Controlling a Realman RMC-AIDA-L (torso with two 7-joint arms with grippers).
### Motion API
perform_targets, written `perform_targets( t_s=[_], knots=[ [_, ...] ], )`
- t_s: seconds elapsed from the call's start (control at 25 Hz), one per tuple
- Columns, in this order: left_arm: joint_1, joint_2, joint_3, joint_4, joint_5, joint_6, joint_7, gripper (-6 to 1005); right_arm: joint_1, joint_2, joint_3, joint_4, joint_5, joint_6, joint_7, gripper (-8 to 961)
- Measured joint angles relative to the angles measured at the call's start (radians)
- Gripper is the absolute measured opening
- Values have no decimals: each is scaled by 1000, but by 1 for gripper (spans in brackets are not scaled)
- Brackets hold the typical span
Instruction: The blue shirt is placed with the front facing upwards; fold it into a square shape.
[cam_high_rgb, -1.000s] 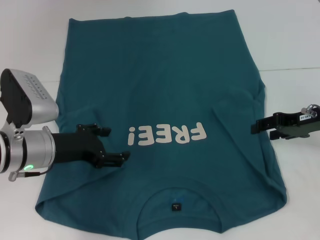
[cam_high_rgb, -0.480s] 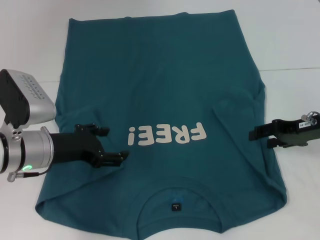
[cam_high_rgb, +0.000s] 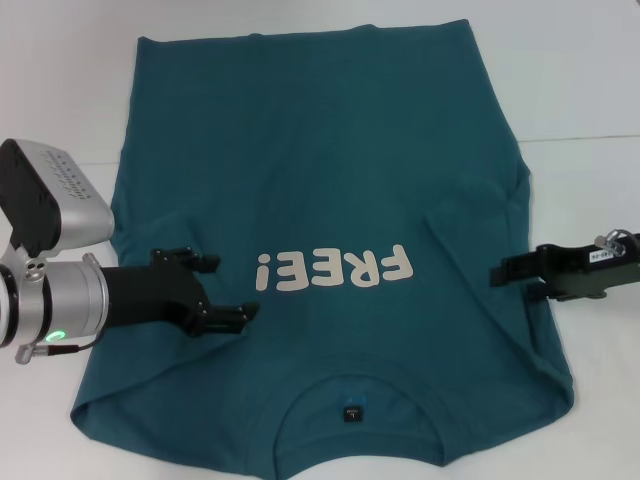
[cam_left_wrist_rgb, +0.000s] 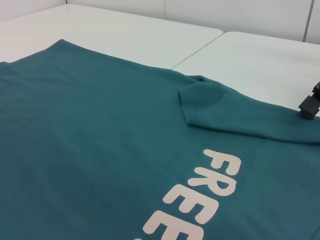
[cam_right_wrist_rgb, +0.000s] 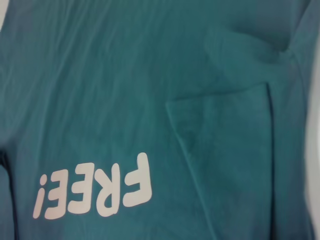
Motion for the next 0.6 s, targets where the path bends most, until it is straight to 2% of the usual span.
perform_targets(
  t_s=[0.24, 0.6],
  knots=[
    [1, 0, 1, 1, 1, 0, 0, 877, 19, 22, -12, -4, 16, -4, -6, 696],
    [0, 1, -3, 2, 4, 0, 0, 877, 51, 44, -38, -5, 16, 9, -18, 693]
  ],
)
